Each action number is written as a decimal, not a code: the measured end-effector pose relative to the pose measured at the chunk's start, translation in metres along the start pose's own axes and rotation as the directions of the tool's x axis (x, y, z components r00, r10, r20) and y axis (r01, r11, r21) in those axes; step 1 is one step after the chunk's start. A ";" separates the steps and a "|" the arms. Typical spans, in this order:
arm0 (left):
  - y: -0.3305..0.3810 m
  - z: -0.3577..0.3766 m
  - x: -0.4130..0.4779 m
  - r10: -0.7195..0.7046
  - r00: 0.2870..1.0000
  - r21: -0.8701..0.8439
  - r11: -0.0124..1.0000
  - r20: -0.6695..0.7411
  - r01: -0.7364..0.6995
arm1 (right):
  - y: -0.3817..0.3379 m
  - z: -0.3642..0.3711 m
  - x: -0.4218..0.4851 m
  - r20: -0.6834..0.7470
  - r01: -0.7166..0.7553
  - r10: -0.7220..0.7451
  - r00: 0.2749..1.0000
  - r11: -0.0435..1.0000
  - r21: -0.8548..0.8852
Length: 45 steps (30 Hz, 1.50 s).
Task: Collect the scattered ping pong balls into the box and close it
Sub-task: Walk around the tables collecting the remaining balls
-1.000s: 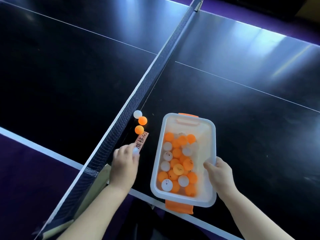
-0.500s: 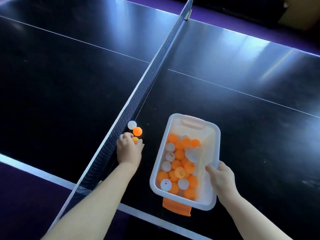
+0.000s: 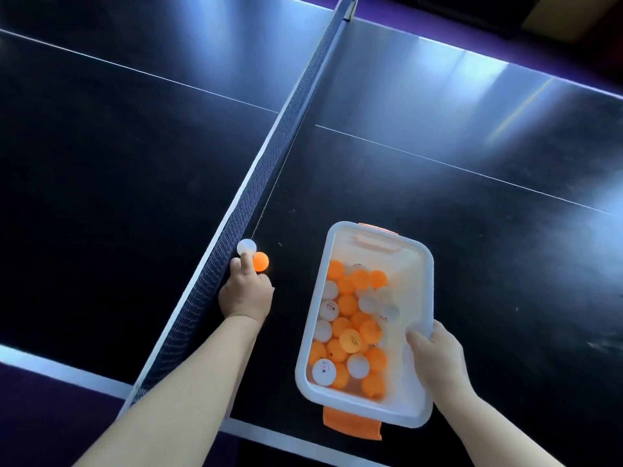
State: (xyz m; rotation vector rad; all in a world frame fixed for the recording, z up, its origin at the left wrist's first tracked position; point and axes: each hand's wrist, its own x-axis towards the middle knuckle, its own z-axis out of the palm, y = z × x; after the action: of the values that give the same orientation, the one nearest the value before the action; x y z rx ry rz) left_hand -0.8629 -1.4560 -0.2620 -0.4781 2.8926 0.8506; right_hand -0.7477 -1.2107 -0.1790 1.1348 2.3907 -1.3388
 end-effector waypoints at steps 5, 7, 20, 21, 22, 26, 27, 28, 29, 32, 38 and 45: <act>0.001 0.003 0.008 -0.022 0.999 0.115 0.993 0.025 0.019 | -0.001 0.001 -0.001 -0.020 -0.005 0.005 1.000 1.000 -0.002; 0.002 0.003 0.006 -0.021 0.999 0.097 0.995 0.027 0.018 | -0.002 0.001 -0.002 -0.023 -0.005 0.005 1.000 1.000 -0.004; 0.090 -0.034 -0.079 0.638 0.735 -0.063 0.744 -0.231 -0.665 | -0.002 -0.002 -0.007 -0.024 -0.003 0.003 1.000 1.000 -0.013; 0.094 -0.030 -0.083 0.656 0.729 -0.076 0.731 -0.195 -0.678 | -0.002 -0.003 -0.007 -0.025 -0.002 0.002 1.000 1.000 -0.018; 0.097 -0.026 -0.086 0.679 0.719 -0.099 0.713 -0.149 -0.694 | -0.002 -0.003 -0.007 -0.026 0.000 0.000 1.000 1.000 -0.023; 0.094 -0.016 -0.084 0.660 0.749 -0.241 0.718 -0.065 -0.653 | -0.003 -0.004 -0.007 -0.016 0.002 -0.002 1.000 1.000 -0.025; 0.092 -0.018 -0.077 0.612 0.785 -0.271 0.743 -0.099 -0.613 | -0.003 -0.004 -0.007 -0.012 0.000 0.000 1.000 1.000 -0.021; 0.089 -0.021 -0.069 0.552 0.823 -0.272 0.778 -0.135 -0.566 | -0.003 -0.004 -0.007 -0.007 0.000 0.000 1.000 1.000 -0.017; 0.084 -0.023 -0.058 0.492 0.856 -0.244 0.821 -0.156 -0.516 | -0.002 -0.004 -0.007 -0.004 0.000 0.000 1.000 1.000 -0.014; 0.059 -0.026 -0.020 0.386 0.915 -0.005 0.921 -0.114 -0.389 | -0.002 -0.004 -0.007 -0.001 0.002 -0.002 1.000 1.000 0.003; 0.016 -0.021 0.018 0.298 0.935 0.469 0.808 0.195 -0.355 | 0.001 -0.001 -0.005 -0.005 0.003 -0.002 1.000 1.000 0.012; -0.001 -0.019 0.017 0.318 0.918 0.428 0.814 0.237 -0.392 | 0.000 -0.001 -0.004 -0.011 -0.004 0.004 1.000 1.000 0.031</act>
State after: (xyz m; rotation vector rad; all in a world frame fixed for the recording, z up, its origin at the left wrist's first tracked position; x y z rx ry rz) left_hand -0.8786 -1.4715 -0.2490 0.1796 2.9294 0.1680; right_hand -0.7444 -1.2120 -0.1762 1.1572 2.3821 -1.3770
